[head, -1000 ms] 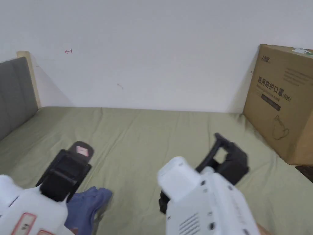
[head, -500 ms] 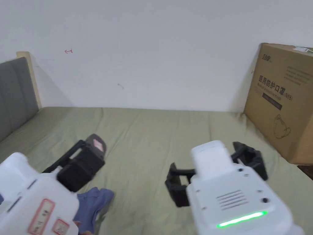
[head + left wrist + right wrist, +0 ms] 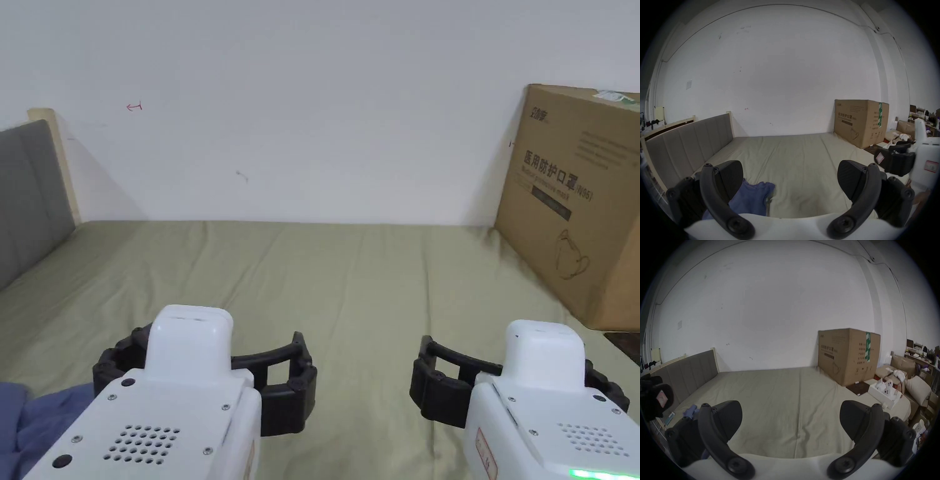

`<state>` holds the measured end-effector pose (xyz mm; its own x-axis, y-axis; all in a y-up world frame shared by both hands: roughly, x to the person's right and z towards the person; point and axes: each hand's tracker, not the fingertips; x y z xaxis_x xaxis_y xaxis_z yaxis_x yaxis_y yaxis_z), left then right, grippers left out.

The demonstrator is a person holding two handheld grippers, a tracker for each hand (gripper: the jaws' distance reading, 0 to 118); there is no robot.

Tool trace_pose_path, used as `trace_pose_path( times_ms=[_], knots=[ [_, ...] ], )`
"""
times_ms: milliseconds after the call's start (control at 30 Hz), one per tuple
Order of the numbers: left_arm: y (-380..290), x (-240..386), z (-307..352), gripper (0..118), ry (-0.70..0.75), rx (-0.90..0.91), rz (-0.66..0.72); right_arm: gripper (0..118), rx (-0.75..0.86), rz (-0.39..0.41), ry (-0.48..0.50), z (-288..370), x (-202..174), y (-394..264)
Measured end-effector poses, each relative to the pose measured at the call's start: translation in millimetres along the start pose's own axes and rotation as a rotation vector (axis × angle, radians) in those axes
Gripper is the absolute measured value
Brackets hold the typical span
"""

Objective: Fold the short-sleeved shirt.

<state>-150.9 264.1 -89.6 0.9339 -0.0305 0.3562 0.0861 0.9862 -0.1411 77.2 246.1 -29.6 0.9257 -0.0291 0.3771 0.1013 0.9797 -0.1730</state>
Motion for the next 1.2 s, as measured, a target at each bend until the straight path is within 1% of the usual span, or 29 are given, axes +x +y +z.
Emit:
trace_pose_path(
  times_ms=[33, 67, 100, 133, 167, 200, 233, 267, 300, 333, 400, 467, 500, 567, 767, 900, 1000, 1100, 1200],
  knots=[
    [1.9, -0.8, -0.3, 114, -0.005, -0.014, 0.008, 117, 0.008, 0.001, 0.013, 3.0, -0.6, 0.8],
    [2.1, -2.2, 0.1, 109, -0.011, -0.017, 0.017, 117, 0.026, 0.002, 0.039, 5.0, -2.3, 2.6],
    [1.2, -5.8, 2.1, 98, -0.031, -0.004, 0.033, 115, 0.026, 0.005, 0.032, 8.5, -5.0, 3.0],
    [-0.5, -6.9, 3.0, 73, -0.033, 0.005, 0.038, 103, 0.071, 0.011, 0.025, 12.3, -4.7, 2.3],
    [-0.3, -6.5, 2.5, 52, -0.024, 0.004, 0.044, 74, 0.115, 0.015, 0.013, 17.2, -7.0, 1.5],
    [-1.1, -6.3, 1.0, 36, -0.009, -0.002, 0.046, 30, 0.103, 0.014, -0.029, 16.4, -10.2, 2.6],
    [-3.2, -6.4, 0.6, 19, -0.007, -0.005, 0.040, 10, 0.080, 0.008, -0.052, 13.4, -11.0, 2.8],
    [-4.6, -6.1, 0.3, 7, -0.003, -0.003, 0.036, 10, 0.081, -0.007, -0.043, 12.3, -6.9, 2.2],
    [-6.1, -6.2, 0.9, 1, 0.011, 0.006, 0.039, 9, 0.068, -0.025, 0.001, 11.2, -3.8, 1.4],
    [-6.8, -8.4, 2.5, 0, 0.006, 0.018, 0.052, 9, 0.057, -0.027, -0.002, 10.2, -4.1, 1.0],
    [-5.1, -12.3, 1.8, 0, -0.035, 0.017, 0.088, 3, 0.055, -0.021, -0.021, 8.1, -2.8, -3.0],
    [-3.8, -11.1, -2.4, 0, -0.019, -0.002, 0.076, 1, 0.046, -0.016, -0.025, 6.6, -2.8, -3.9],
    [-5.4, -10.0, -3.0, 0, -0.014, 0.002, 0.067, 1, 0.037, -0.016, -0.013, 6.0, -2.7, -3.9],
    [-5.0, -11.1, -2.0, 0, -0.015, 0.001, 0.065, 1, 0.036, -0.019, -0.023, 5.7, -2.3, -3.2],
    [-2.7, -15.3, 2.7, 0, -0.017, 0.012, 0.069, 1, 0.027, 0.007, 0.004, 4.2, -8.5, 0.1],
    [1.9, -33.3, 12.8, 0, 0.016, 0.022, 0.096, 1, 0.022, 0.030, 0.082, 1.3, -26.5, 4.1],
    [5.1, -53.4, 25.8, 0, 0.108, 0.028, 0.085, 1, 0.023, 0.040, 0.178, -1.1, -49.8, 6.3],
    [5.9, -78.6, 44.9, 0, 0.201, 0.030, 0.090, 1, 0.016, 0.033, 0.283, -2.3, -78.4, 5.3],
    [3.4, -104.3, 63.3, 0, 0.285, 0.025, 0.126, 1, 0.002, 0.060, 0.373, -2.0, -107.1, 1.8]
  ],
)
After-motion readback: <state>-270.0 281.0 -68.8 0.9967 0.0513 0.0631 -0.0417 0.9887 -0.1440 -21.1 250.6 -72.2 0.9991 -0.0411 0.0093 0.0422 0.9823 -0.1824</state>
